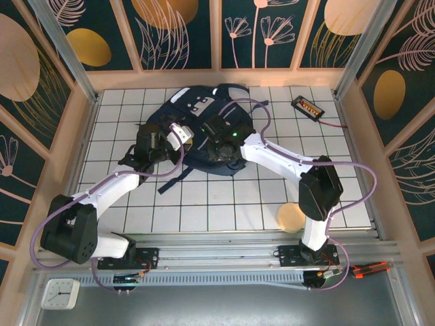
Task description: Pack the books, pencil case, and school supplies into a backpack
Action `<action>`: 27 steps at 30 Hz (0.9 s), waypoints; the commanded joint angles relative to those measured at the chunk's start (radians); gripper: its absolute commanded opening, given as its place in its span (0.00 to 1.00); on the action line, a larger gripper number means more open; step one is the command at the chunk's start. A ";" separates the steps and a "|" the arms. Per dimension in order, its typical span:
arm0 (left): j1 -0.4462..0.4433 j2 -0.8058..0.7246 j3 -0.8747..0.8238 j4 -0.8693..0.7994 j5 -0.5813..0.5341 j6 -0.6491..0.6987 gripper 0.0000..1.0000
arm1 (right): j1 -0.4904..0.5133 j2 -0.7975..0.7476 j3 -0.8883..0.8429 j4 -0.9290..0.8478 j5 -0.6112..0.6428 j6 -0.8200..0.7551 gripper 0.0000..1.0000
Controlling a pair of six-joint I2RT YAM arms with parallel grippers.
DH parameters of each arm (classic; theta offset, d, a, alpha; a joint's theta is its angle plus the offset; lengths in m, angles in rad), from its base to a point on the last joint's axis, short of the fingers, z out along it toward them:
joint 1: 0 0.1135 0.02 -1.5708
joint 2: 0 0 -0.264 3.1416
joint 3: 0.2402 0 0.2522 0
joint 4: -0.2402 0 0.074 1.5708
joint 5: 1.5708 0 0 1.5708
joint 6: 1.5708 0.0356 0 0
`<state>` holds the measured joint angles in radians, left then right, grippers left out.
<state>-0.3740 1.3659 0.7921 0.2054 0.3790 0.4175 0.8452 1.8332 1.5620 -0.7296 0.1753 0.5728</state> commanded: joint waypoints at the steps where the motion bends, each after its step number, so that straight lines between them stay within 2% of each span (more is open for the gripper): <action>1: 0.000 -0.026 -0.017 0.038 -0.016 0.012 0.00 | -0.001 0.043 0.007 0.012 0.045 -0.037 0.38; 19: 0.001 -0.040 -0.052 0.055 -0.056 0.014 0.00 | -0.041 0.173 0.010 0.113 0.033 -0.100 0.36; 24: 0.001 -0.052 -0.069 0.055 -0.061 0.013 0.00 | -0.053 0.221 0.042 0.143 0.068 -0.125 0.26; 26: 0.001 -0.054 -0.076 0.057 -0.056 0.010 0.00 | -0.054 0.236 0.060 0.154 0.073 -0.142 0.16; 27: 0.001 -0.056 -0.079 0.055 -0.050 0.012 0.00 | -0.053 0.240 0.068 0.158 0.077 -0.150 0.06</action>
<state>-0.3740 1.3331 0.7269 0.2356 0.3241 0.4175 0.8093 2.0464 1.5826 -0.6441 0.1963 0.4492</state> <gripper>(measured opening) 0.063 0.101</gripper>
